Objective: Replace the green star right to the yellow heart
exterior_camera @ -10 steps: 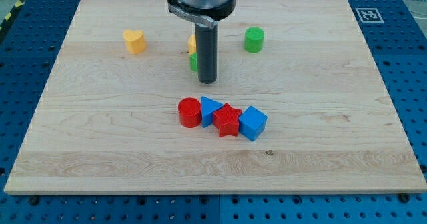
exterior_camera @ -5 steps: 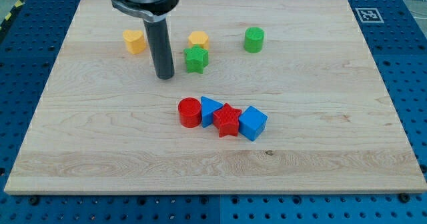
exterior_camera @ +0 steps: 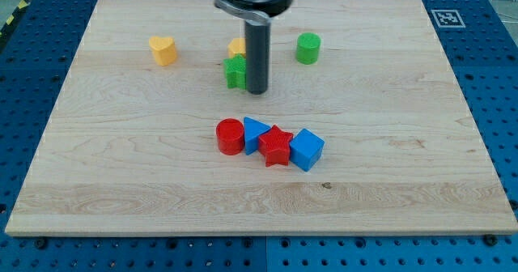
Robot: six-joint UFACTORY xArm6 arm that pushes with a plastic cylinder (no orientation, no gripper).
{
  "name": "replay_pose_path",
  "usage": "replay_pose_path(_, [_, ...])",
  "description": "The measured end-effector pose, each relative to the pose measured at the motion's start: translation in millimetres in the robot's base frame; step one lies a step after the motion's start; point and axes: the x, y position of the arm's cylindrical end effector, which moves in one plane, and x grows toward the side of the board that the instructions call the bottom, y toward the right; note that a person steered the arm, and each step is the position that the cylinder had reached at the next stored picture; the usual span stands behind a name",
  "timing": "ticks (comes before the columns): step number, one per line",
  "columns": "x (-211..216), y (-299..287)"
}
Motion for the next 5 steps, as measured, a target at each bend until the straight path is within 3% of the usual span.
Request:
replay_pose_path(2, [-29, -38])
replay_pose_path(5, [-35, -60])
